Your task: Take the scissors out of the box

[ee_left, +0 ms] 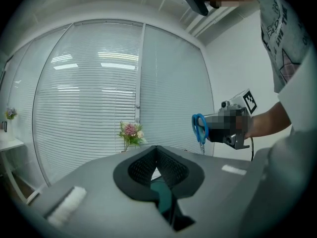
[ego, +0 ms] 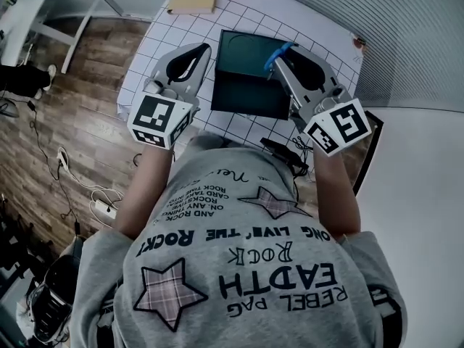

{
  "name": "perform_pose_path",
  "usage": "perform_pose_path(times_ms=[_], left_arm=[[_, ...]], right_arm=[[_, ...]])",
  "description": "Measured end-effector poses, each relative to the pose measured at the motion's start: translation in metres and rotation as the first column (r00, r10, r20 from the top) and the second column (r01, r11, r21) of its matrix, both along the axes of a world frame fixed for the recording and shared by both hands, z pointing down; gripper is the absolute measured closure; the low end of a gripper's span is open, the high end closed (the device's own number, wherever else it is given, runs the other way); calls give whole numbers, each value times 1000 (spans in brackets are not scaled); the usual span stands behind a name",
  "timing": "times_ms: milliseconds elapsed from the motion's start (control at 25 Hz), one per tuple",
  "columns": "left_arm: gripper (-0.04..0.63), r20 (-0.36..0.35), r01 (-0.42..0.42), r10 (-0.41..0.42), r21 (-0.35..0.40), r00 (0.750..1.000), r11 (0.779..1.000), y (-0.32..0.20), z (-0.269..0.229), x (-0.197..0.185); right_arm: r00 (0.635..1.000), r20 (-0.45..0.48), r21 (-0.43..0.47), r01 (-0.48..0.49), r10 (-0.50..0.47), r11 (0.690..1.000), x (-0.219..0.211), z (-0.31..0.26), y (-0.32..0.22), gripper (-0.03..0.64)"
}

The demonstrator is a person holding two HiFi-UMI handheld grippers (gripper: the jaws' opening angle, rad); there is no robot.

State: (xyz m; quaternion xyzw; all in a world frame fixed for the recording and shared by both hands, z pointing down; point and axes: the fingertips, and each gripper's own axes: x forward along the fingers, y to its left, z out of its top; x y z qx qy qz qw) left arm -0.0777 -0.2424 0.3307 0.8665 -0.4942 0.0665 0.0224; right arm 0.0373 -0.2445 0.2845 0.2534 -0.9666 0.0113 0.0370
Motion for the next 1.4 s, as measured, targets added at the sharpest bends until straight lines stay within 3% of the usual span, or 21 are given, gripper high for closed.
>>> perform_pose_path(times_ms=[480, 920, 1400], left_arm=[[591, -7, 8, -7, 35, 1000, 999, 6, -20, -5], [591, -25, 36, -34, 88, 999, 995, 10, -50, -16], [591, -43, 81, -75, 138, 996, 987, 13, -74, -29]], right_arm=[[992, 77, 36, -99, 96, 994, 38, -37, 7, 538], [968, 127, 79, -229, 218, 970, 80, -62, 10, 538], [947, 157, 113, -298, 279, 948, 89, -69, 12, 538]])
